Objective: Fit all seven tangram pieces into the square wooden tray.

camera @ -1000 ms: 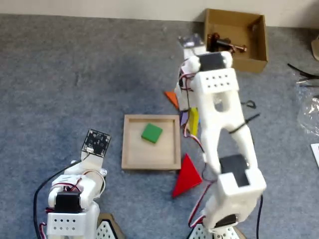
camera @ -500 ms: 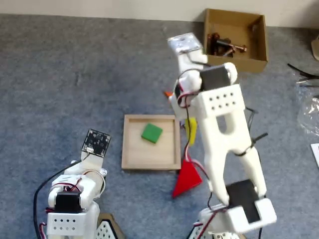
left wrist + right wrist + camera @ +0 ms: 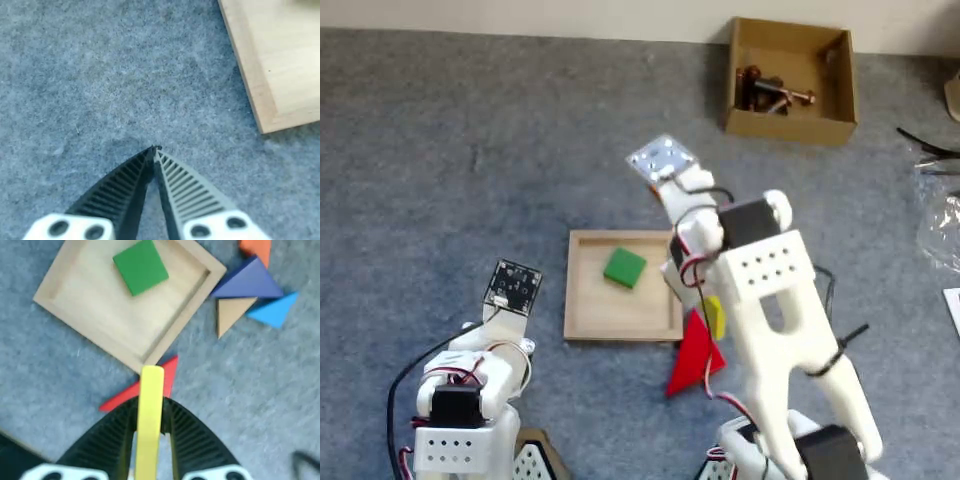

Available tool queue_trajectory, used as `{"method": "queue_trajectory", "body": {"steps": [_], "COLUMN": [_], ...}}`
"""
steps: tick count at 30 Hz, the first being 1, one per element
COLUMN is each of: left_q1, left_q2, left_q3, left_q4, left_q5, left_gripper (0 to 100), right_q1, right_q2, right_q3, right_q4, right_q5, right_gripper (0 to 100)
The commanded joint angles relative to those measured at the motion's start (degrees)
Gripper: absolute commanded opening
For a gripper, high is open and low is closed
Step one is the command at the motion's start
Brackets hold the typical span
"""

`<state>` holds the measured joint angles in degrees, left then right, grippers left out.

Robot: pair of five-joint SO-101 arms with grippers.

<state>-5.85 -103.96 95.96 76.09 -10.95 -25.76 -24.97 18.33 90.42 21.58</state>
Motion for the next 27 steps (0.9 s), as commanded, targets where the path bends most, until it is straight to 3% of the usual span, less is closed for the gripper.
{"method": "queue_trajectory", "body": {"steps": [1,9,17,27], "left_q1": [-0.2,-0.2,-0.2,-0.2], "left_q2": [-0.4,-0.4,-0.4,-0.4], "left_q3": [1.2,1.2,1.2,1.2], "left_q4": [0.3,0.3,0.3,0.3], "left_q5": [0.4,0.4,0.4,0.4], "left_gripper": [1,1,1,1], "right_q1": [-0.7,-0.4,-0.5,-0.8], "right_q2": [-8.2,-20.3,-21.8,-13.4], "right_q3": [7.1,24.0,35.0,35.3], "right_q4": [-6.9,-21.1,-38.6,-53.0], "right_q5": [5.4,5.9,5.7,-8.5], "right_gripper": [0.5,0.5,0.5,0.6]}}
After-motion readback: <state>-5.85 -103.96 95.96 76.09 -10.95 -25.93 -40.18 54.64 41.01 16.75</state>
